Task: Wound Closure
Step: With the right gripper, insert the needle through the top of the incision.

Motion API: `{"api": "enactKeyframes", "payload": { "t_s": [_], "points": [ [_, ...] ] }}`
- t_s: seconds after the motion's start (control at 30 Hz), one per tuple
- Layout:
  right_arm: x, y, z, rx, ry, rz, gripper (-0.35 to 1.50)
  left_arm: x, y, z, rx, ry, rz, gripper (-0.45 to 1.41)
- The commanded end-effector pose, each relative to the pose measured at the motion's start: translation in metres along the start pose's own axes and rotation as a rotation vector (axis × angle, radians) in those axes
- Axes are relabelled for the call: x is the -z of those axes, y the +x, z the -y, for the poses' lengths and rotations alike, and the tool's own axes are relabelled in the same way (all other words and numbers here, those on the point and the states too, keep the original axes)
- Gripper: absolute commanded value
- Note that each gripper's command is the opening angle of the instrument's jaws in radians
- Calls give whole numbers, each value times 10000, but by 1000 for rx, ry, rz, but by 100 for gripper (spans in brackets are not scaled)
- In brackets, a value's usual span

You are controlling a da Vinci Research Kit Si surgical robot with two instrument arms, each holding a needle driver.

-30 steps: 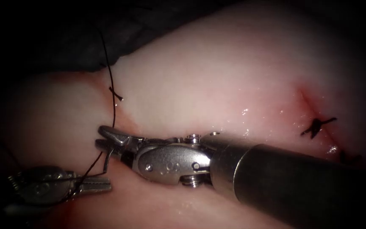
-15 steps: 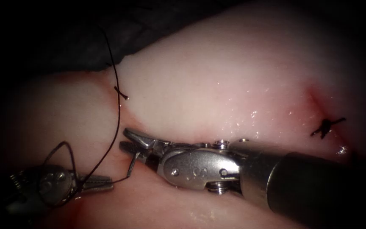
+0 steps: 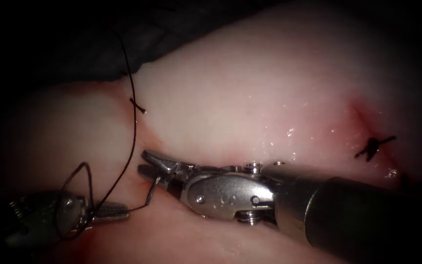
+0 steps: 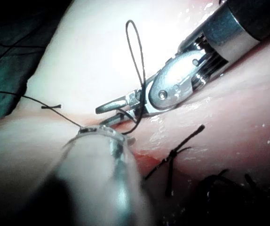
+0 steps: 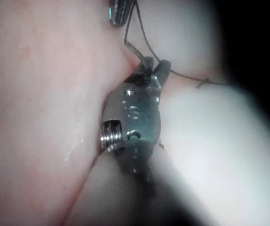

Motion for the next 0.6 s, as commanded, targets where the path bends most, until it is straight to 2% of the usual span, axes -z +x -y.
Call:
{"api": "enactKeyframes", "payload": {
  "t_s": [0.03, 0.27, 0.5, 0.6],
  "points": [
    [-10, 0, 0, -3, -2, -4, -35, -5, 7, 7, -3, 1, -3, -45],
    [-4, 0, -5, -19, -9, -18, -35, -6, 8, 6, -1, 3, -3, -45],
    [13, 39, -52, -116, -91, -113, -35, -8, 9, 5, 0, 5, -4, -45],
    [25, 70, -85, -178, -125, -165, -35, -11, 11, 5, 2, 9, -4, -45]
  ]
}}
